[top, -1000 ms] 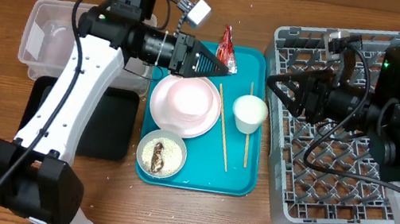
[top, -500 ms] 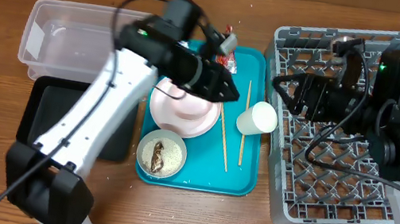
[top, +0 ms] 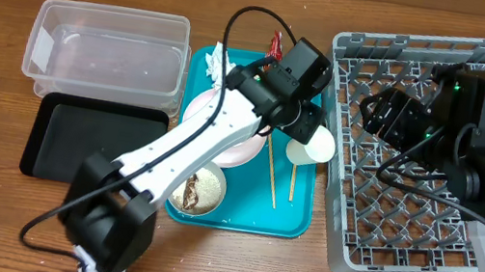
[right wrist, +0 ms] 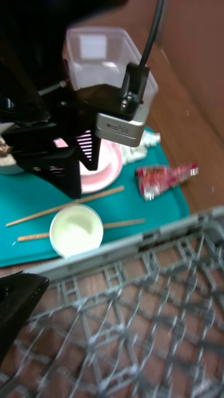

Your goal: Sort waste into correct bins and load items into the dishwasher

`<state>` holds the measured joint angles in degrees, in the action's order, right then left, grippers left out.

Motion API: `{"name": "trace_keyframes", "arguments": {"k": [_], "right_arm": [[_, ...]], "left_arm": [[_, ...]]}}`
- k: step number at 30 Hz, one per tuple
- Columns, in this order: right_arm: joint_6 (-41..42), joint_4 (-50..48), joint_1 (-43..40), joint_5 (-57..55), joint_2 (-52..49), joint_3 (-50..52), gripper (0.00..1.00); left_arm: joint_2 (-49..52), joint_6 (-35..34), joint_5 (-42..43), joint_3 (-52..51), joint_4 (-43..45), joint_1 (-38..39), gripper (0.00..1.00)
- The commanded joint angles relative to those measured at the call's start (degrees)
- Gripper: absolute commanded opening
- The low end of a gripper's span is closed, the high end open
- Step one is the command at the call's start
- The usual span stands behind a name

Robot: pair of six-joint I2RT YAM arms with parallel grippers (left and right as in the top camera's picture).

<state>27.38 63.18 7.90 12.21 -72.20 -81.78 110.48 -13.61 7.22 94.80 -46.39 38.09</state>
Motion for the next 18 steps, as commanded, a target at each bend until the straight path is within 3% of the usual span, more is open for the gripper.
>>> {"name": "trace_keyframes", "arguments": {"k": [1, 11, 14, 18], "right_arm": [[3.3, 0.4, -0.2, -5.2, 0.5, -1.5, 0.81], [3.3, 0.5, -0.2, -5.2, 0.5, -1.5, 0.82], [3.3, 0.4, -0.2, -5.4, 0.5, -1.5, 0.83], [3.3, 0.4, -0.2, -6.0, 0.5, -1.5, 0.83]], "left_arm": [[3.4, -1.2, 1.1, 0.4, 0.3, -0.4, 0.59], [6.4, -0.5, 1.8, 0.4, -0.9, 0.3, 0.50], [6.4, 1.3, 1.0, 0.4, -2.6, 0.3, 0.44], [6.4, 1.9, -0.4, 0.4, -3.4, 0.6, 0.43]]}}
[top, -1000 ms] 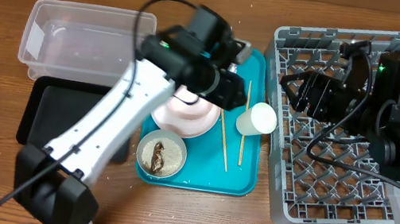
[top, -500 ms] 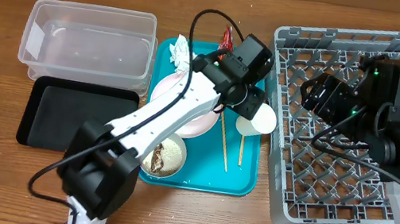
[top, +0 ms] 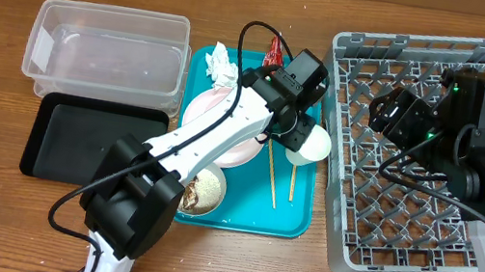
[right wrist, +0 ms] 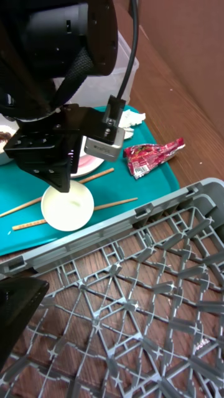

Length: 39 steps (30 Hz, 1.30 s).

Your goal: Sort waste into correct bins and load items into the dishwasher

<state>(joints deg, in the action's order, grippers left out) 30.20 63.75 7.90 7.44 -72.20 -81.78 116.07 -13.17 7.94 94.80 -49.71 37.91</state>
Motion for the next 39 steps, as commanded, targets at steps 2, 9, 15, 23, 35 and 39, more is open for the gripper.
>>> {"name": "trace_keyframes", "arguments": {"k": [2, 9, 15, 23, 35, 39], "right_arm": [[0.5, -0.2, -0.2, -1.4, 0.5, -1.5, 0.84], [0.5, -0.1, -0.2, -1.4, 0.5, -1.5, 0.84], [0.5, 0.0, -0.2, -1.4, 0.5, -1.5, 0.84], [0.5, 0.2, -0.2, -1.4, 0.5, -1.5, 0.84], [0.5, 1.1, -0.2, -1.4, 0.5, -1.5, 0.85], [0.4, 1.2, -0.2, -1.4, 0.5, -1.5, 0.85]], "left_arm": [[0.8, 1.4, -1.1, 0.4, -0.1, 0.8, 0.40], [0.9, 0.9, -1.2, 0.1, -1.7, 0.7, 0.45], [0.9, 0.7, -0.8, 0.1, -3.2, 0.8, 0.46], [3.2, 0.9, -0.8, 0.1, -4.8, 0.7, 0.41], [0.3, -3.2, 1.3, 9.2, -10.6, -2.7, 0.04], [-3.9, -3.1, 8.5, 15.3, -12.9, -8.8, 0.04]]}}
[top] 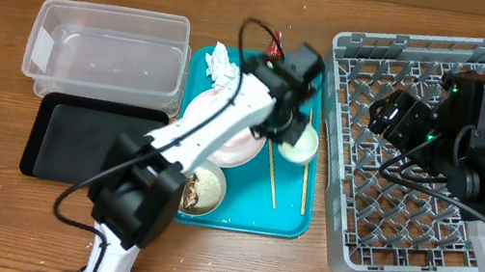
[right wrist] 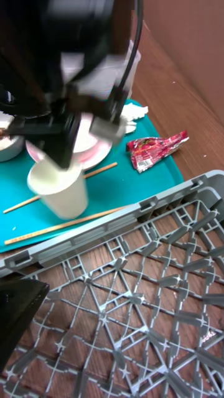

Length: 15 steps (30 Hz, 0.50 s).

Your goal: Sort waste into correct bins and load items into the dishwasher

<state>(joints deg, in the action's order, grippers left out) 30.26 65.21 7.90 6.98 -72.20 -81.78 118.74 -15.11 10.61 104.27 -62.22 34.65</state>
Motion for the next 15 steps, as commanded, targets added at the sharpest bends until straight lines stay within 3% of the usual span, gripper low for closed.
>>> {"name": "trace_keyframes", "arguments": {"k": [1, 4, 8, 10, 15], "right_arm": [[-0.3, -0.3, -0.2, -0.5, 0.5, -1.5, 0.85], [-6.3, -1.6, -0.2, 5.4, 0.5, -1.5, 0.84], [-21.0, -6.6, -0.2, 25.6, 0.3, -1.4, 0.88], [-23.0, -9.9, -0.2, 32.6, -0.2, -1.4, 0.92], [-23.0, -18.3, -0.1, 44.5, -2.9, -1.4, 0.95]], "left_arm": [[-7.4, -1.1, 9.4, 6.6, -0.5, -7.6, 0.04], [-9.0, 1.6, 28.5, 7.1, -0.4, -16.2, 0.04], [-7.8, 9.6, 65.7, 6.3, -0.9, -25.9, 0.04], [-7.1, 11.4, 77.7, 5.9, -1.0, -28.5, 0.04], [-7.0, 11.6, 80.0, 5.7, -3.5, -28.7, 0.04]]}}
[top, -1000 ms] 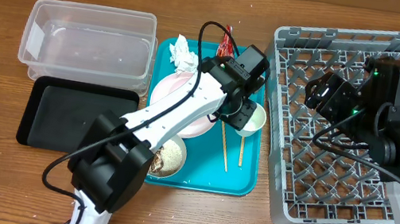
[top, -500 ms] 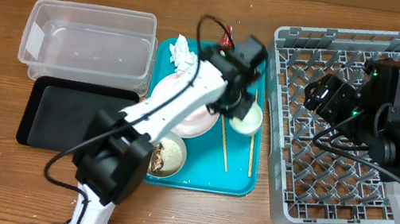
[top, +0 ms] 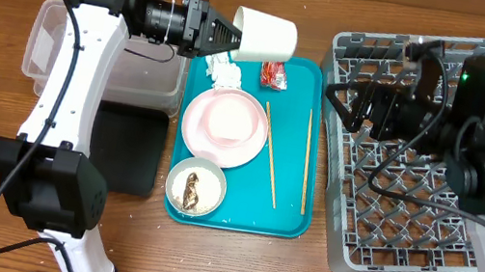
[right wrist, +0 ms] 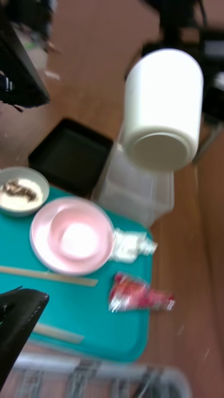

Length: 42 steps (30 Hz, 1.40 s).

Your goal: Sort waste into correct bins and load items into the dishwasher

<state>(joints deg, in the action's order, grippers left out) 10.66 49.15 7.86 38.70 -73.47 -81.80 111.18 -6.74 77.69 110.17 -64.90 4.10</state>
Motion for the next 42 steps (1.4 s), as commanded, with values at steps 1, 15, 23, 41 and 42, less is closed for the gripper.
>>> {"name": "trace_keyframes", "arguments": {"k": [1, 15, 23, 41, 42], "right_arm": [[-3.4, -3.9, -0.1, 15.4, -2.3, -1.4, 0.95], [-1.2, -16.0, 1.2, 25.3, -5.6, -1.4, 0.86], [-0.5, -15.4, 2.3, 25.9, -5.6, -1.4, 0.59], [2.3, 20.9, -13.9, -18.3, 7.8, -1.5, 0.49], [3.4, 24.3, -14.1, -21.3, 8.0, -1.5, 0.49]], "left_arm": [[0.6, 3.2, 13.0, -0.2, -1.1, 2.5, 0.04], [0.6, 3.1, 9.7, -0.2, -1.1, 9.3, 0.04], [0.6, 3.1, 8.4, -0.2, -0.6, 10.3, 0.05], [0.6, 2.9, -9.7, -0.2, -8.2, 6.7, 0.84], [0.6, 2.9, -9.7, -0.2, -8.5, 6.4, 0.83]]}}
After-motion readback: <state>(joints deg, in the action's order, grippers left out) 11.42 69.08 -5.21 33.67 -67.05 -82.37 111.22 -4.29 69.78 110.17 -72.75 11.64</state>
